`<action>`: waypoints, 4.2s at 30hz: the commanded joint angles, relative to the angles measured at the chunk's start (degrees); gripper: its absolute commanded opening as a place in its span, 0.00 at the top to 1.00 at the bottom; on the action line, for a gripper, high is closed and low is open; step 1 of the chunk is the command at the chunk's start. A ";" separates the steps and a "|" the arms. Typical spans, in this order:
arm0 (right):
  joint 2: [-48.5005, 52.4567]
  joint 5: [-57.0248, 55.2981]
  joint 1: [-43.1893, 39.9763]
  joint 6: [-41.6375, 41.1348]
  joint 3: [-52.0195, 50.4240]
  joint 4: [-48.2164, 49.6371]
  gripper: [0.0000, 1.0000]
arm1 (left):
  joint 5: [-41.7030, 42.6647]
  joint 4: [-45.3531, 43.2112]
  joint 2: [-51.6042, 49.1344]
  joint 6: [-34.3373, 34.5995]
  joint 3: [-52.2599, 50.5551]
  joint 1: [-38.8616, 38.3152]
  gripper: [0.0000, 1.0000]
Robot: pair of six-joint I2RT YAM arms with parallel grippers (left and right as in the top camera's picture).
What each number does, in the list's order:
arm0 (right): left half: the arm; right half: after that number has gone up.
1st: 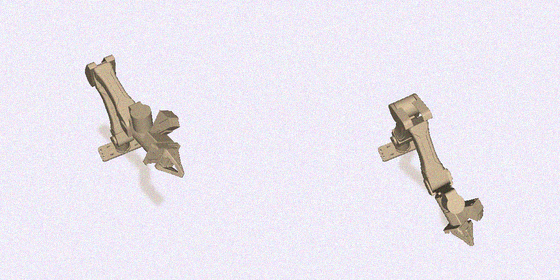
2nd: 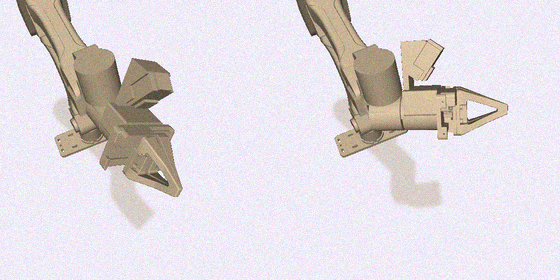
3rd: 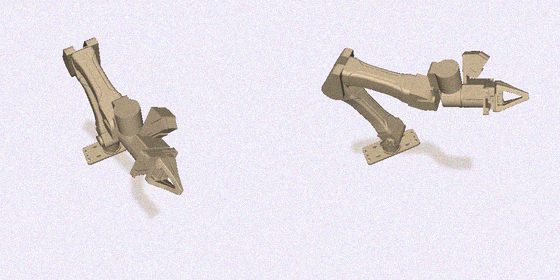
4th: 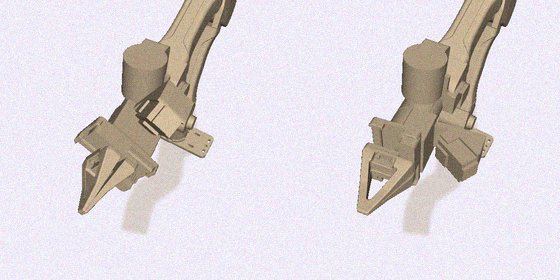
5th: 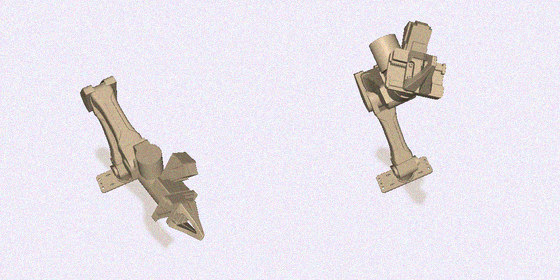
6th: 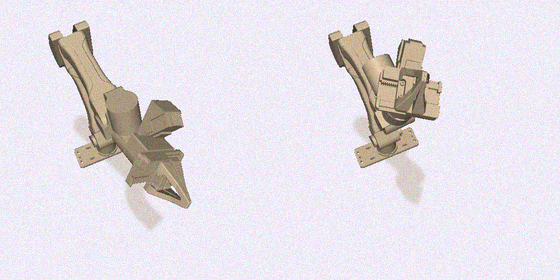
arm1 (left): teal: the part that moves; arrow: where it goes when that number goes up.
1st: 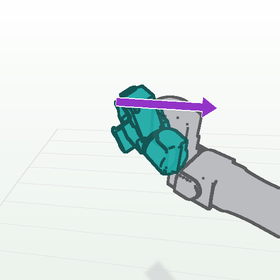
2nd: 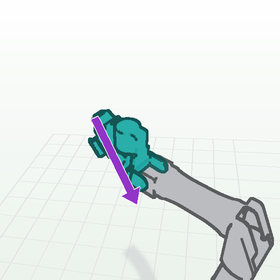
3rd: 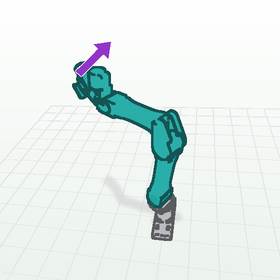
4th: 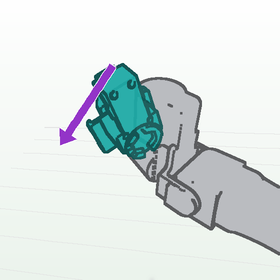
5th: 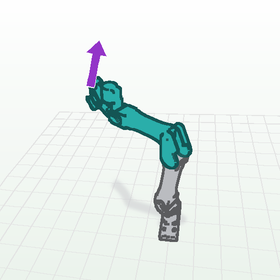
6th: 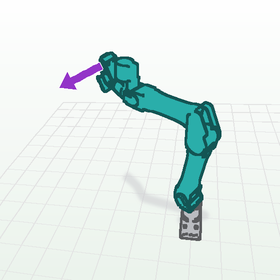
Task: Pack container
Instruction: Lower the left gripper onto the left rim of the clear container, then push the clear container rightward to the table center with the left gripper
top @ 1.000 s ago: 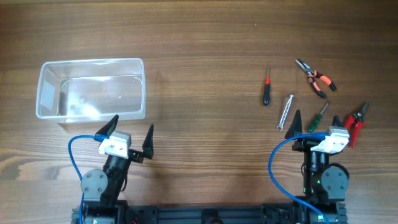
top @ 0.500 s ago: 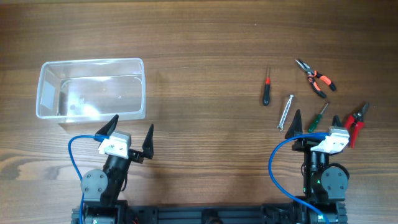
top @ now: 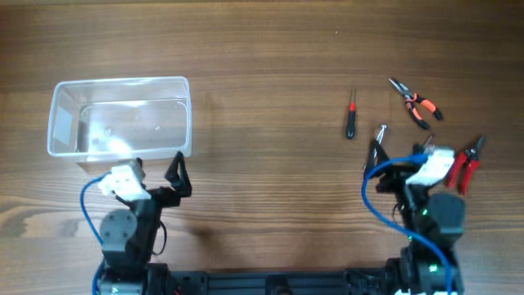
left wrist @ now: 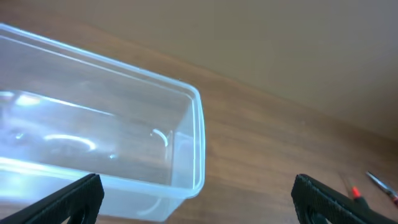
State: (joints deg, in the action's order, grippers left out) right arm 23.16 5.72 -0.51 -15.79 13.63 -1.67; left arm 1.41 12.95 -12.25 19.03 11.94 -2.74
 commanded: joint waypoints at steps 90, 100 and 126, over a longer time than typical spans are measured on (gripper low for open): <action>42.21 -4.68 0.33 11.15 49.16 -54.58 0.00 | 0.11 36.30 -103.27 -44.11 78.68 33.77 0.68; 42.21 -4.70 0.33 11.30 49.16 -54.55 0.00 | 0.55 38.14 -103.27 -44.11 78.68 33.77 0.84; 40.68 -7.65 0.26 10.73 50.40 -53.81 0.00 | 6.67 44.41 -100.56 -35.19 78.71 11.08 0.96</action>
State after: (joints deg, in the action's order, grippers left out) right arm 65.14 -0.38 -0.51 -5.04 61.52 -55.68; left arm 5.54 54.92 -114.87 -18.72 89.97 12.25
